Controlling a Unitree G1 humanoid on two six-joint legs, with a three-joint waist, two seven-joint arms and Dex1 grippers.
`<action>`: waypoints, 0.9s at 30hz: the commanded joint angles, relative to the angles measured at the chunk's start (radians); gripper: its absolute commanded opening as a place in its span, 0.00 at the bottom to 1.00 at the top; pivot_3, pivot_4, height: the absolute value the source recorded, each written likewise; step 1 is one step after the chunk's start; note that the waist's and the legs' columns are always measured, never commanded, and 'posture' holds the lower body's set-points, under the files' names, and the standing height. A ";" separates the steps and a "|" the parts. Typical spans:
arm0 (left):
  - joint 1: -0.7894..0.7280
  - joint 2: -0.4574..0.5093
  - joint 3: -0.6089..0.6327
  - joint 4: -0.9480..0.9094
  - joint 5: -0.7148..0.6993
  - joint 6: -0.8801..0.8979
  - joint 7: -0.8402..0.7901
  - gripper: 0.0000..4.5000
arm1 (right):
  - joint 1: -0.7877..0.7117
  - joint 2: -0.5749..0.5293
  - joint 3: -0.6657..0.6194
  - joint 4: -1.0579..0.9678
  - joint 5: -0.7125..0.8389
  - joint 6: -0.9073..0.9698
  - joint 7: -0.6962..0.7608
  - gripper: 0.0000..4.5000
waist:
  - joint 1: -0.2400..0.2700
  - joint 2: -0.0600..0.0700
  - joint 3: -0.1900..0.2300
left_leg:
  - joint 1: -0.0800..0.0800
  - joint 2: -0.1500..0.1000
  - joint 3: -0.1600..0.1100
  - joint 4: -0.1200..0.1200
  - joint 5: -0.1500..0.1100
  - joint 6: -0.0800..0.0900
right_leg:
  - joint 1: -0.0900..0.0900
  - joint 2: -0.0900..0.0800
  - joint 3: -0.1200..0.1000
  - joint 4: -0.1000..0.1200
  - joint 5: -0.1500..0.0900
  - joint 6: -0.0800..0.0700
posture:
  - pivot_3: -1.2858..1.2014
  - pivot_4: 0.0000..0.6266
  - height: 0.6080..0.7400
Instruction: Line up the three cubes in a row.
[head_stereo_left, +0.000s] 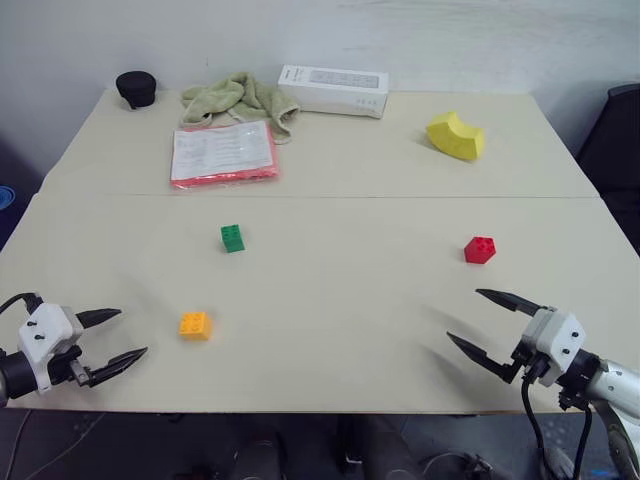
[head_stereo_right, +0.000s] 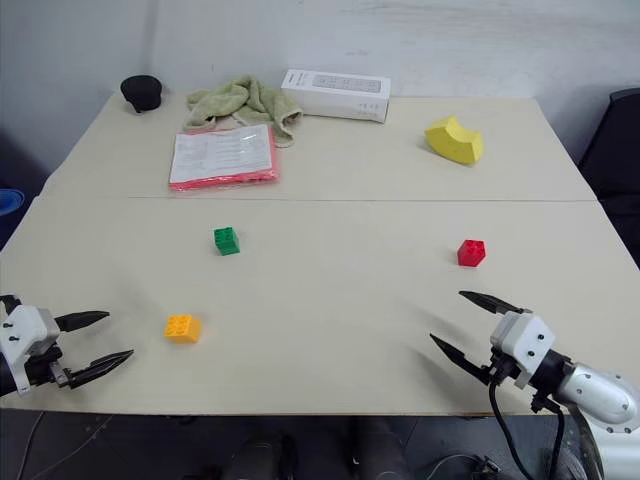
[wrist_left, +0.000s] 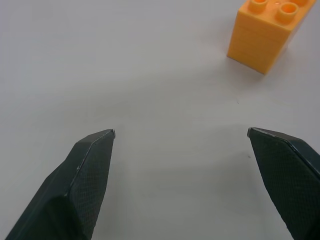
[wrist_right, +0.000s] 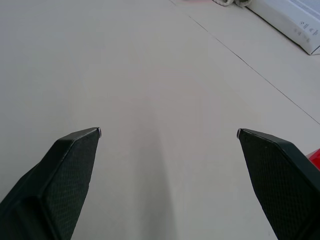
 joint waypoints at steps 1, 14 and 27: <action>-0.004 0.001 0.027 -0.019 0.023 -0.056 0.019 0.99 | 0.003 0.016 -0.017 -0.013 0.011 -0.004 -0.014 1.00 | 0.000 0.000 0.000 | 0.000 0.000 0.000 0.000 0.000 0.000 | 0.000 0.000 0.000 0.000 0.000 0.000 | 0.52 0.24 1.00; -0.207 -0.013 -0.170 -0.331 -0.157 0.230 -0.065 0.99 | 0.266 0.266 -0.259 -0.209 0.085 0.147 -0.345 1.00 | 0.014 0.002 -0.001 | 0.000 0.000 0.000 0.000 0.002 -0.005 | 0.000 0.000 0.001 0.001 0.000 0.000 | 0.52 0.24 1.00; -0.452 -0.119 -0.335 -0.343 -0.169 0.339 -0.047 0.99 | -0.009 0.324 -0.173 -0.266 0.056 0.438 -0.621 1.00 | -0.025 0.003 -0.002 | 0.002 -0.002 0.003 0.000 0.007 -0.010 | 0.000 0.002 0.007 0.010 0.000 0.000 | 0.52 0.24 1.00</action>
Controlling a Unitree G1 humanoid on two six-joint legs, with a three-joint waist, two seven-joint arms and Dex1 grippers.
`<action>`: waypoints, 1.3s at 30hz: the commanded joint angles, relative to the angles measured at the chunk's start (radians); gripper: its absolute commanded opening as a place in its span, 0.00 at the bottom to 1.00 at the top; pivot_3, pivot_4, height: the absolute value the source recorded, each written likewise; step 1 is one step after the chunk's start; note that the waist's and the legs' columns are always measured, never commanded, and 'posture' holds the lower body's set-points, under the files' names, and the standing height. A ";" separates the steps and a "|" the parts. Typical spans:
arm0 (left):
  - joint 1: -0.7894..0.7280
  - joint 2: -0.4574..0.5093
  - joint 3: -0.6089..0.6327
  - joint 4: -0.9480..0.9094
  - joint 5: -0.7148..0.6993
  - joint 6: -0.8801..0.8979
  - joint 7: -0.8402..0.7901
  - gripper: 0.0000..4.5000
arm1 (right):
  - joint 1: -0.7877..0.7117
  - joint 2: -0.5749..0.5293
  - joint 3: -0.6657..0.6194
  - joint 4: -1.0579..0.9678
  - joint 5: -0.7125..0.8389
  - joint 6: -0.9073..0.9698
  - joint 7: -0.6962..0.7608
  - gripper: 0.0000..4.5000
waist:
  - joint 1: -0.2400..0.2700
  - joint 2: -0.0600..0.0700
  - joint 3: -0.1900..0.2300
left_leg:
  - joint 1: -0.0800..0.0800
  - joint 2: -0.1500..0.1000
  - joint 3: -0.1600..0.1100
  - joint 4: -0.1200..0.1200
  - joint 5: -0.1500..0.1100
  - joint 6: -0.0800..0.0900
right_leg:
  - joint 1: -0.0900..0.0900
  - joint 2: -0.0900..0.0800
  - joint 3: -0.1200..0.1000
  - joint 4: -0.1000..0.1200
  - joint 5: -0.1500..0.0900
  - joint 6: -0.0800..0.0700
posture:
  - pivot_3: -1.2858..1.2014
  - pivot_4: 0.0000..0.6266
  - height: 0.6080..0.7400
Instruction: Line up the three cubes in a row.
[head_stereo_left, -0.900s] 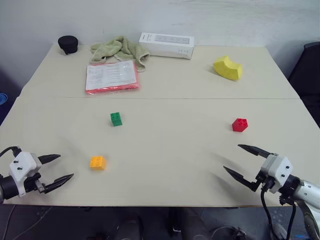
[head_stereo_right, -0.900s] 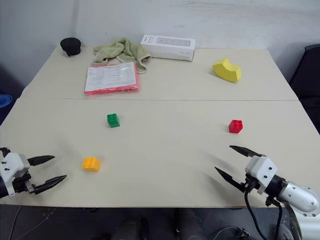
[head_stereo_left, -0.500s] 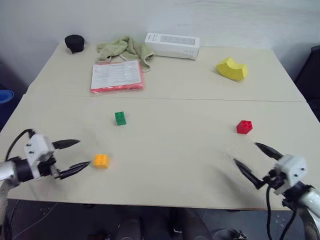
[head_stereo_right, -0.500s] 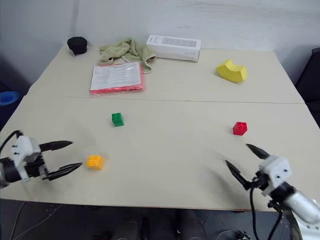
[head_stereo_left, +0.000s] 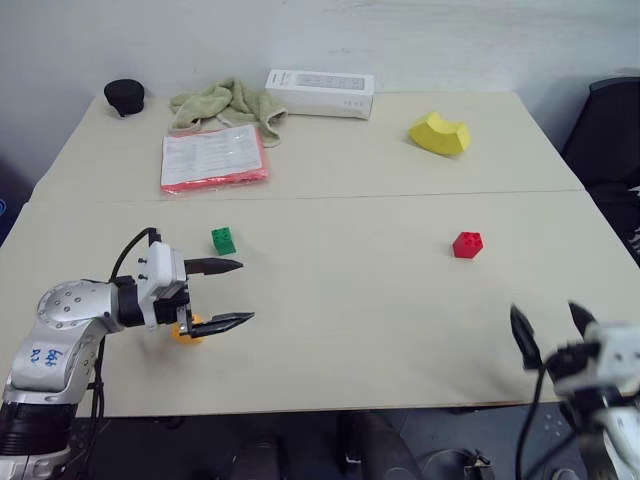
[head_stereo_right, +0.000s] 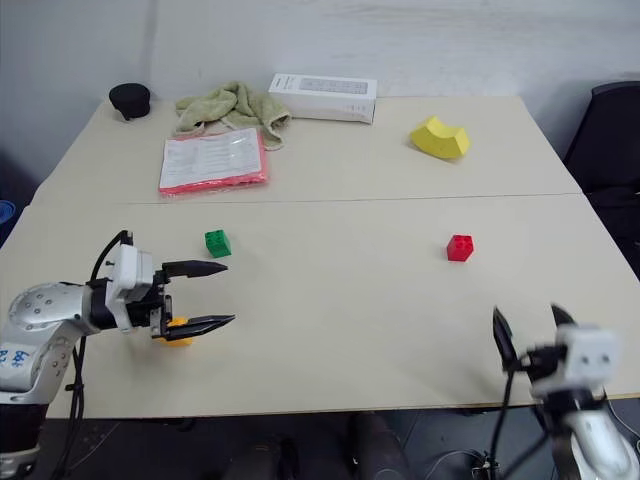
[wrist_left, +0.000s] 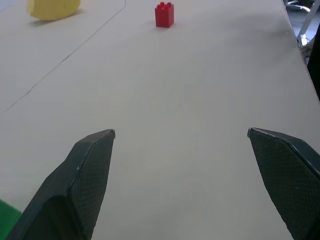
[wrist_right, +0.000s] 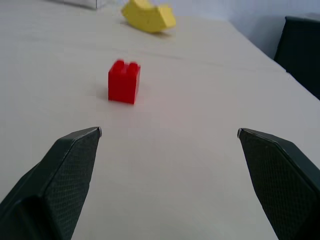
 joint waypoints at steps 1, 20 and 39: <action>-0.028 -0.019 -0.011 -0.011 -0.017 0.020 0.013 0.99 | -0.119 -0.063 0.020 0.012 0.020 0.147 -0.044 1.00 | 0.005 0.000 0.000 | 0.001 0.000 -0.002 0.000 0.000 -0.001 | -0.001 0.001 -0.001 0.000 -0.001 0.000 | 0.52 0.24 1.00; -0.018 -0.070 -0.034 -0.077 0.010 0.005 0.065 1.00 | -0.645 -0.089 0.193 0.459 -0.062 0.345 -0.073 0.64 | 0.013 0.000 0.000 | -0.003 -0.001 -0.002 0.003 0.002 0.002 | -0.002 0.000 -0.002 -0.002 0.000 0.002 | 0.52 0.24 1.00; -0.016 -0.055 -0.025 -0.063 0.006 0.028 0.058 1.00 | -0.719 -0.359 0.653 0.598 -0.064 -0.172 1.143 0.33 | 0.029 -0.001 0.001 | -0.004 -0.001 -0.003 0.006 0.000 0.005 | 0.000 -0.001 -0.005 -0.004 0.001 0.002 | 0.52 0.24 1.00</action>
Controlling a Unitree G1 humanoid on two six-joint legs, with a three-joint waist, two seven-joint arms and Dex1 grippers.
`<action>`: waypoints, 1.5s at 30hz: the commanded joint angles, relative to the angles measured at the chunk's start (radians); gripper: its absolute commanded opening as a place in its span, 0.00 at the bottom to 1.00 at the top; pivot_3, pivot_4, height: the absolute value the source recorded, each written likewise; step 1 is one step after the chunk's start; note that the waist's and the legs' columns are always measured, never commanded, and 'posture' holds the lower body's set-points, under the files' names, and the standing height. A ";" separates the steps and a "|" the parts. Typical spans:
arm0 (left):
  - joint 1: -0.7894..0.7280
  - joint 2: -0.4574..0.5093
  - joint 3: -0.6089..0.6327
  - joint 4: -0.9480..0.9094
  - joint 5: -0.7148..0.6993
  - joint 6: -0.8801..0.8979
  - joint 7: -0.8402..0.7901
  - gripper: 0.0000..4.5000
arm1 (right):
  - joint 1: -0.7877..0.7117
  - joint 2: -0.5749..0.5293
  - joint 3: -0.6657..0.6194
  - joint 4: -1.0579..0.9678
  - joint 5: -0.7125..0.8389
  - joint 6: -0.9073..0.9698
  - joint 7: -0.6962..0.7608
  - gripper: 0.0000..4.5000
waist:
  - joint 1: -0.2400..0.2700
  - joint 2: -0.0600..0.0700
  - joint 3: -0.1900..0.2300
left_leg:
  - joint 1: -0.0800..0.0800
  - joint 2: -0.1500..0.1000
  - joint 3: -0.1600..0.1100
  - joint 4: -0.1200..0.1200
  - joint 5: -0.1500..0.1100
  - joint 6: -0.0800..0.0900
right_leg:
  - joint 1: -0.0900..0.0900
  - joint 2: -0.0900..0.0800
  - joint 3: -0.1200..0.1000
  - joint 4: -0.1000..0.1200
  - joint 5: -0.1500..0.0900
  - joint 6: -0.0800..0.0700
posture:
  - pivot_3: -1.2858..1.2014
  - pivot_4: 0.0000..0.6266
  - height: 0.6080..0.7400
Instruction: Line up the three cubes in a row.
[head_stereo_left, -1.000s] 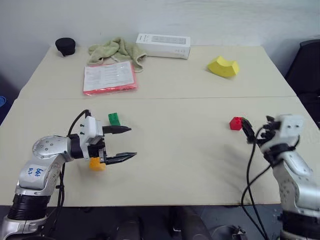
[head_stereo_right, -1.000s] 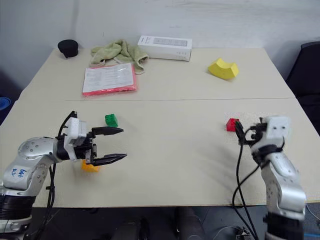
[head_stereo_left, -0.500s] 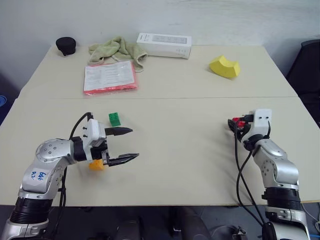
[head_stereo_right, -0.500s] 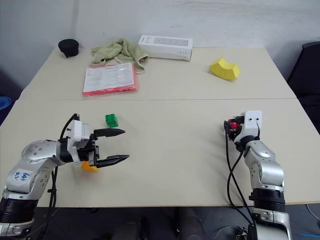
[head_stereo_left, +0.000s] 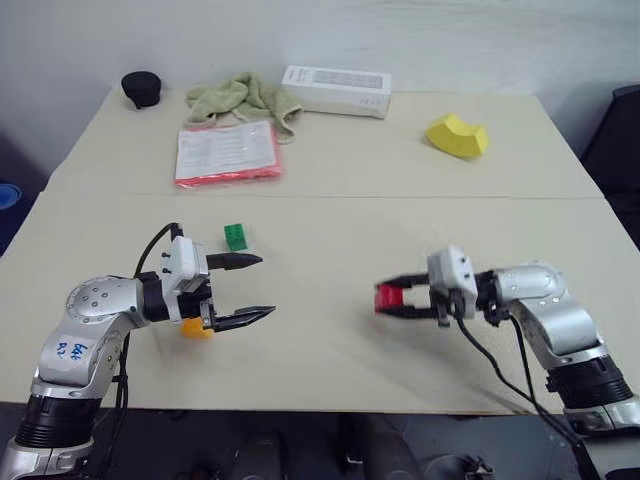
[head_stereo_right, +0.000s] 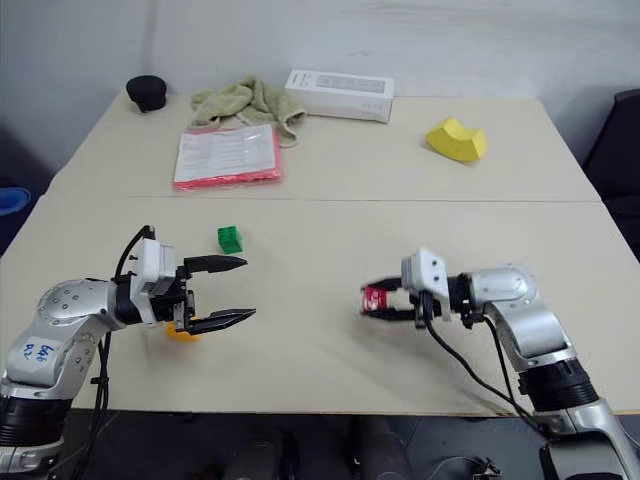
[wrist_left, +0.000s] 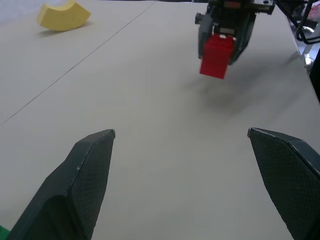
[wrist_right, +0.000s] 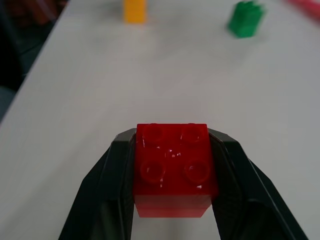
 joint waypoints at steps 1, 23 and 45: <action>0.011 0.011 0.028 -0.026 -0.010 0.001 0.008 1.00 | -0.033 0.020 -0.009 0.132 -0.023 -0.118 0.064 0.33 | -0.001 0.000 0.000 | 0.000 0.000 0.000 0.001 0.000 0.000 | 0.000 0.000 0.000 0.000 0.000 0.000 | 0.52 0.24 1.00; 0.343 0.144 0.590 0.428 0.001 -0.070 0.039 1.00 | 0.290 0.171 -0.384 -0.210 0.240 -0.173 -0.223 0.99 | 0.000 -0.001 0.000 | 0.000 0.003 -0.003 -0.001 -0.006 0.003 | 0.000 -0.001 -0.005 -0.001 -0.001 -0.003 | 0.52 0.24 1.00; -0.632 -0.017 -0.116 1.126 0.368 -0.347 -0.092 1.00 | 0.356 0.165 -0.402 -0.353 0.225 -0.124 -0.349 0.99 | 0.016 -0.001 -0.001 | -0.001 0.000 0.001 0.003 -0.002 -0.002 | -0.001 0.001 -0.006 0.001 0.000 -0.002 | 0.52 0.24 1.00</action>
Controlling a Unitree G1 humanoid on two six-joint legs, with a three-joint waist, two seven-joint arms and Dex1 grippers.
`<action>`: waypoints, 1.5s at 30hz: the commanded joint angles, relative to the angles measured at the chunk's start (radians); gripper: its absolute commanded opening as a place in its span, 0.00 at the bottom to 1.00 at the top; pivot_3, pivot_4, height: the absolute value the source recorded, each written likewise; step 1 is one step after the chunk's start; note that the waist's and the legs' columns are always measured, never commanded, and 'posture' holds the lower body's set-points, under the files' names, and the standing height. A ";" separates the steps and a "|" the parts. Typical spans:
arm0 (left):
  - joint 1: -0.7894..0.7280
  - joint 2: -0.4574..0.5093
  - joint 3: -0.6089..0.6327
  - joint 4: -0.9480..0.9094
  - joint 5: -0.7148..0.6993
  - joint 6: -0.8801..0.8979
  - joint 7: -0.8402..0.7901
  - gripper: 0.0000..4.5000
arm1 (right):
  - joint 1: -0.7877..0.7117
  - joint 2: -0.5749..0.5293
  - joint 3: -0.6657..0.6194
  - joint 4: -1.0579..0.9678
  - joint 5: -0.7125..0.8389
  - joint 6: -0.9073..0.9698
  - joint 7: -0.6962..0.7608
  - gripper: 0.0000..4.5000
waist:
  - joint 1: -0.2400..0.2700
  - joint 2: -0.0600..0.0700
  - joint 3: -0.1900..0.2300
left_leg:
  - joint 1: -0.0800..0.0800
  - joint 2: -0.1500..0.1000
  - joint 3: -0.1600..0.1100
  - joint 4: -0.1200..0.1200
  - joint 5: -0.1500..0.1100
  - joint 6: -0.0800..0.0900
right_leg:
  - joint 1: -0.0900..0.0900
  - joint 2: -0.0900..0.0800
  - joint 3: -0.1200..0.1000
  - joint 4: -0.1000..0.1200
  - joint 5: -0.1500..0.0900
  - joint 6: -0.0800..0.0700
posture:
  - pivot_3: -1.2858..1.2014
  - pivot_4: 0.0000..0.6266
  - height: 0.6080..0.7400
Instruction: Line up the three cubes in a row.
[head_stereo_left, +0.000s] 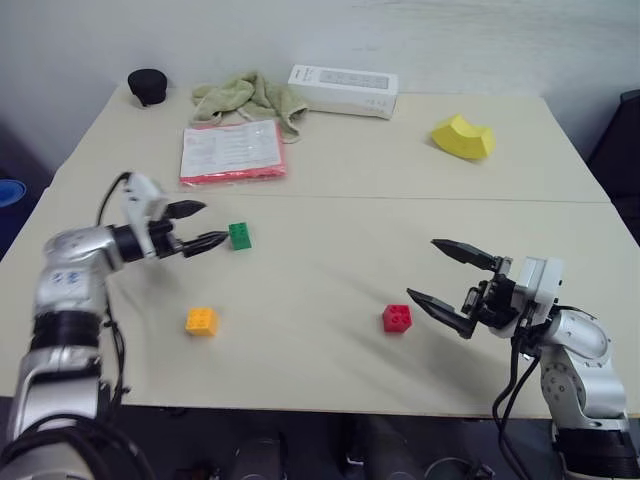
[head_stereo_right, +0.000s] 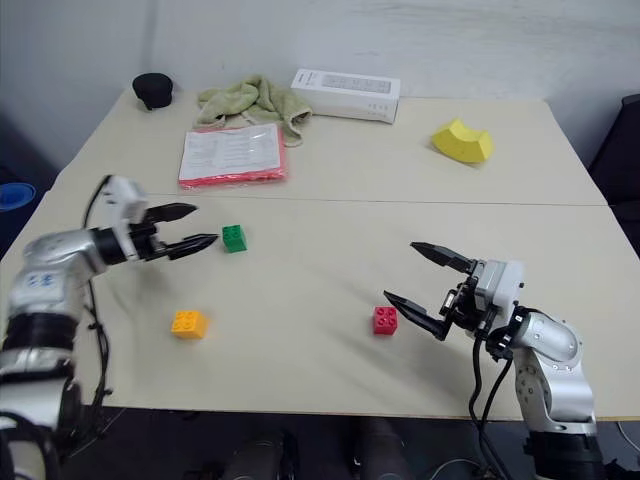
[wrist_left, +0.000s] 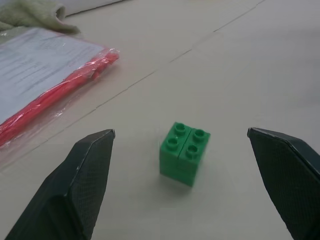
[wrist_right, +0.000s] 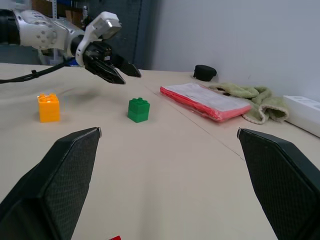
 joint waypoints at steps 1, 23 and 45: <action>-0.113 -0.004 -0.075 0.240 0.123 -0.158 -0.044 1.00 | 0.026 -0.016 -0.018 -0.075 0.003 0.011 -0.037 0.99 | -0.004 0.000 0.000 | 0.000 0.000 0.001 0.000 0.000 0.000 | 0.000 0.000 0.000 0.000 0.000 0.000 | 0.52 0.24 1.00; -0.319 -0.090 -0.037 0.498 0.210 -0.315 -0.148 0.32 | 0.145 -0.043 -0.041 -0.187 0.004 0.033 -0.130 1.00 | 0.007 -0.002 0.001 | -0.011 0.000 -0.005 0.011 -0.001 0.003 | -0.004 -0.001 -0.011 0.001 0.001 0.002 | 0.52 0.24 1.00; 0.122 -0.208 -0.413 -0.683 0.279 0.277 -0.137 0.32 | 0.294 -0.156 -0.166 -0.173 0.068 0.043 0.005 1.00 | 0.004 -0.002 0.001 | -0.003 0.000 -0.006 0.010 0.000 0.002 | 0.002 0.000 0.002 0.004 0.002 0.003 | 0.52 0.24 1.00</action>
